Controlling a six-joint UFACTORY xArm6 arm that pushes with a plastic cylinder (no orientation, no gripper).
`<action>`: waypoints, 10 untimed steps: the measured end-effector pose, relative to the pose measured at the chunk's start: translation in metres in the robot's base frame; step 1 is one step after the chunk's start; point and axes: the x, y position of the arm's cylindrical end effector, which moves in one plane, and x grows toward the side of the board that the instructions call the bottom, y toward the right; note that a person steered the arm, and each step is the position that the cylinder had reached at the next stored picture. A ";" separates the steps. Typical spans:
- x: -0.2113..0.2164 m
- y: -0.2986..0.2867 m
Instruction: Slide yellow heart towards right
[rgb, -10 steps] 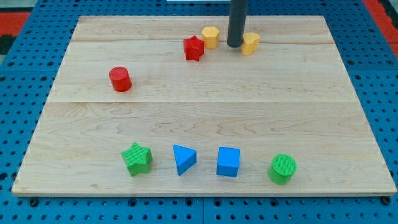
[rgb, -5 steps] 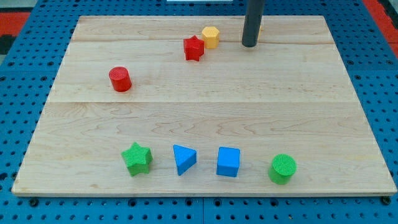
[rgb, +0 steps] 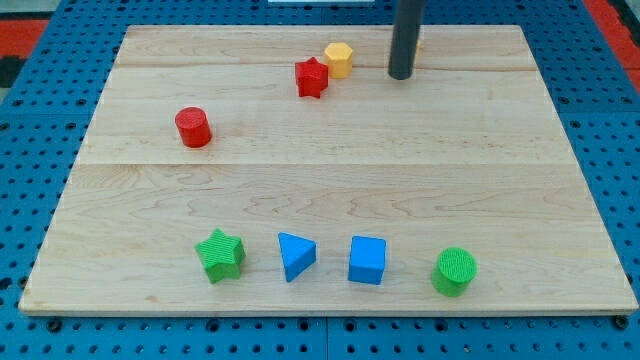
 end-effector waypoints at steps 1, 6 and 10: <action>-0.003 0.009; 0.035 -0.062; -0.014 -0.035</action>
